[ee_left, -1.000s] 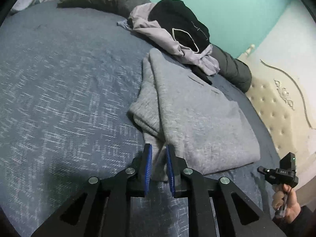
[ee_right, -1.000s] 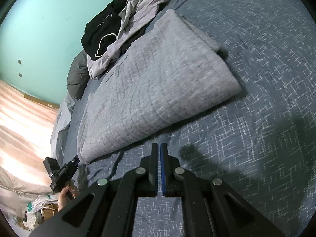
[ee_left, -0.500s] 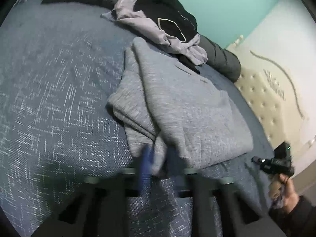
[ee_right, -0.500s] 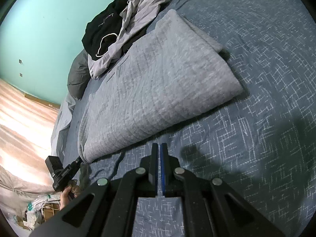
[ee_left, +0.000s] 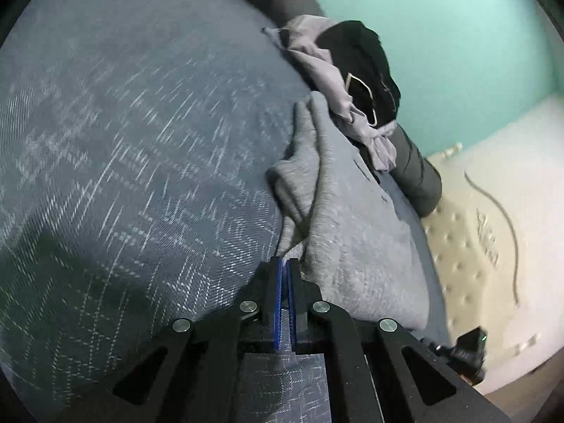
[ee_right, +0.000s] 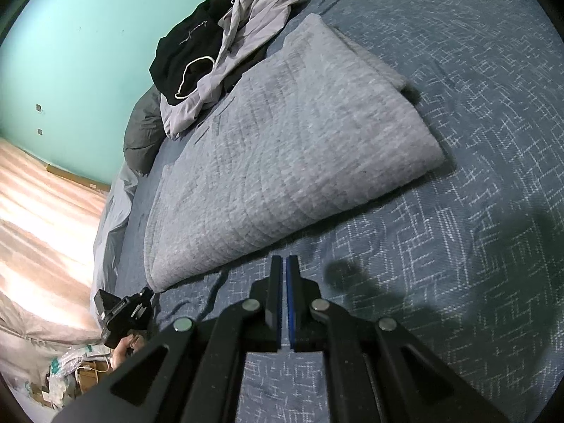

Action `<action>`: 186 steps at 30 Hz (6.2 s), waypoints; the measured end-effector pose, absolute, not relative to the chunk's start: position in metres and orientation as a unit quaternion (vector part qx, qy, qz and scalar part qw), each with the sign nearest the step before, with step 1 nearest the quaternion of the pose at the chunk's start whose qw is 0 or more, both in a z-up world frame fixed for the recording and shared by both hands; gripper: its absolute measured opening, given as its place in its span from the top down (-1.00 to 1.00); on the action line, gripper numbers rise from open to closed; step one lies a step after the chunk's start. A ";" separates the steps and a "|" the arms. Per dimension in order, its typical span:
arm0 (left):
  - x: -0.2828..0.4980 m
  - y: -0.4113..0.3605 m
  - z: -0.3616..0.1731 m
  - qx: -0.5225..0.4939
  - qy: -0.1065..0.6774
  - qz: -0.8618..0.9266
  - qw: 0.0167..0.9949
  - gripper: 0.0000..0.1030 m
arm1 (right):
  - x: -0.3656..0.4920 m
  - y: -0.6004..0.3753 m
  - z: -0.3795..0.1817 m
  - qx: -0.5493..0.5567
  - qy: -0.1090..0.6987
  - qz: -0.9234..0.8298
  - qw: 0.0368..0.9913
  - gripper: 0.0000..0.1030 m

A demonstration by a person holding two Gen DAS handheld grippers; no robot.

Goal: Fold clothes

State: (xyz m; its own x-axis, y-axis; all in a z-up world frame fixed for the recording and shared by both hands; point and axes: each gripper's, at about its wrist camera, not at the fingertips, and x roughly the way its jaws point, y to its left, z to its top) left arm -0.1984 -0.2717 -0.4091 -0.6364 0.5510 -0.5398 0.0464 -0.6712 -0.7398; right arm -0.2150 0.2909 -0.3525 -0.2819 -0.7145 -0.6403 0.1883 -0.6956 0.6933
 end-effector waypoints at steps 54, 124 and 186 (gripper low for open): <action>-0.220 -0.235 -0.391 -0.429 -0.253 0.845 0.194 0.62 | -0.284 0.331 -0.336 0.466 -0.136 -0.843 0.230 0.96; -0.208 -0.247 -0.387 -0.421 -0.239 0.858 0.170 0.91 | -0.266 0.340 -0.359 0.474 -0.159 -0.843 0.198 0.95; -0.205 -0.239 -0.357 -0.382 -0.210 0.892 0.123 0.28 | -0.367 0.068 -0.334 0.569 0.013 -0.784 0.247 0.92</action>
